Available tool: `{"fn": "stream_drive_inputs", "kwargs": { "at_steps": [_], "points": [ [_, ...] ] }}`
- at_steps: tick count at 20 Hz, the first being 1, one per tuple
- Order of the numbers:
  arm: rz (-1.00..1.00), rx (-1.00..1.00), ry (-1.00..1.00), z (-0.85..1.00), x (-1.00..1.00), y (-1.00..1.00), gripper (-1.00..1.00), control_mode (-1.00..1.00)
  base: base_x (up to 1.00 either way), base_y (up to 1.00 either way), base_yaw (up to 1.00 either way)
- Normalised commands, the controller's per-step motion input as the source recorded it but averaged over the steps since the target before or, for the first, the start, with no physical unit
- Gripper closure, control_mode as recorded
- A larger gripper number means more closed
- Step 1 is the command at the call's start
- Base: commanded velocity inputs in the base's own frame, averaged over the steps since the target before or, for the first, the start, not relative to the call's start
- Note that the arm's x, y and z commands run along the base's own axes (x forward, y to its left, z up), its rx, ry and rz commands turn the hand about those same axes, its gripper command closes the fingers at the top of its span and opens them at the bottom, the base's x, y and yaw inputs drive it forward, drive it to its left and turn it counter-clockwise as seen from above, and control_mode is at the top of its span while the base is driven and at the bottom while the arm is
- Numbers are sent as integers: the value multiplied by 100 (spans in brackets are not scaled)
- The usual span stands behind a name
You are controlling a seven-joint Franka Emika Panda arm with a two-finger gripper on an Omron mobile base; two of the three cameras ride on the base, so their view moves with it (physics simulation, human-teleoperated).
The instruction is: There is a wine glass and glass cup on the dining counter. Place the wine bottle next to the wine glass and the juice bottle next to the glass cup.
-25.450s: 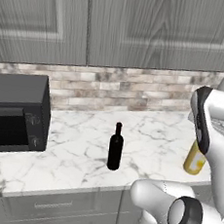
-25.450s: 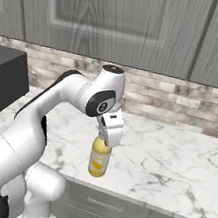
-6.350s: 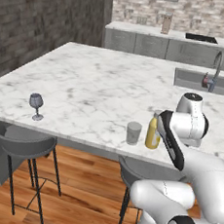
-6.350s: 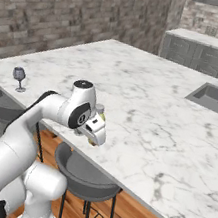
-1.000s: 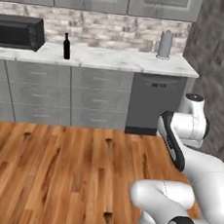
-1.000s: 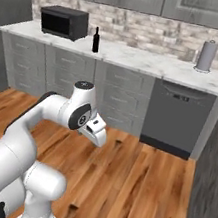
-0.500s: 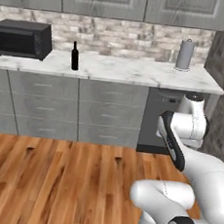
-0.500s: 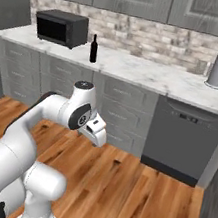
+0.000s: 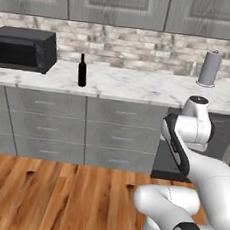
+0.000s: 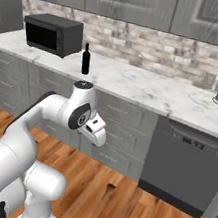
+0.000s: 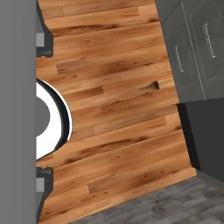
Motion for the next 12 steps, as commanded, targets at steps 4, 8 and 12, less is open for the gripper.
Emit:
{"fn": "stream_drive_inputs", "kwargs": {
  "at_steps": [4,8,12],
  "points": [
    [0,0,0,0,0,0,-100,100,94,25,0],
    [0,0,0,0,0,0,-100,100,91,35,0],
    [0,0,0,0,0,0,-100,100,72,51,-6]
  ]
}}
